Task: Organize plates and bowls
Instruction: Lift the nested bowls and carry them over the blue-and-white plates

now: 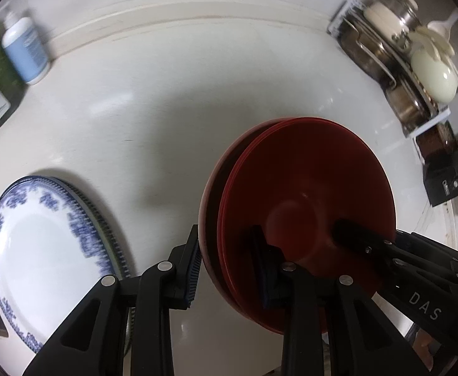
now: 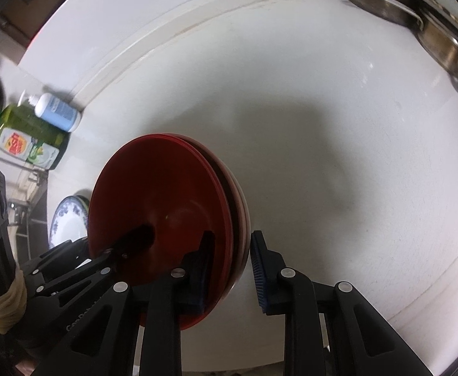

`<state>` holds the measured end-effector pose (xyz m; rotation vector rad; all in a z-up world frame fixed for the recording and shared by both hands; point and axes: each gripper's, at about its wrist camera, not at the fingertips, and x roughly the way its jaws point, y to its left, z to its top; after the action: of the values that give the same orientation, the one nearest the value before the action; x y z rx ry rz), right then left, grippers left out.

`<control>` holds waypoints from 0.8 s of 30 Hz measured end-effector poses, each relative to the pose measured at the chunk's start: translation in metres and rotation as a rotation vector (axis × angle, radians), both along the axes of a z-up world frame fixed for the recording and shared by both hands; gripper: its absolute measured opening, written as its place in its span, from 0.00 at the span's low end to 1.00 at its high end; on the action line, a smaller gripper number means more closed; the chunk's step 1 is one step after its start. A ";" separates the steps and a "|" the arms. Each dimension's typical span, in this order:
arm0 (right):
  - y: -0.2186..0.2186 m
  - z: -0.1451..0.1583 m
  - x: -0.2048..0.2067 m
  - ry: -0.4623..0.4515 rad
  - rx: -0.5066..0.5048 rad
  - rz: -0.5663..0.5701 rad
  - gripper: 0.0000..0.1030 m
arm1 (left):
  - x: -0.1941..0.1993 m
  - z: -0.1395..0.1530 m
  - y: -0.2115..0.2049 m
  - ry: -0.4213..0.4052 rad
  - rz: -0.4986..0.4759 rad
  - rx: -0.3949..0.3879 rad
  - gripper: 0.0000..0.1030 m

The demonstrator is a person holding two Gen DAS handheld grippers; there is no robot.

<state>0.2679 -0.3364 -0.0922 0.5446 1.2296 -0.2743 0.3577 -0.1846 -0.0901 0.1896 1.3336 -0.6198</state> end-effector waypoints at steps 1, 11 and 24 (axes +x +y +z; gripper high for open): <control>0.003 0.002 0.002 -0.005 -0.005 0.008 0.24 | 0.001 0.003 0.008 -0.006 0.013 -0.004 0.29; 0.053 0.025 0.028 -0.066 -0.022 0.140 0.24 | 0.013 0.032 0.073 -0.077 0.146 -0.026 0.29; 0.131 0.039 0.063 -0.110 0.000 0.344 0.24 | 0.023 0.046 0.172 -0.112 0.344 -0.021 0.29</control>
<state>0.3311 -0.2050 -0.0536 0.3353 1.1931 0.0459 0.3805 -0.0126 -0.0444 -0.0233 1.2153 -0.3267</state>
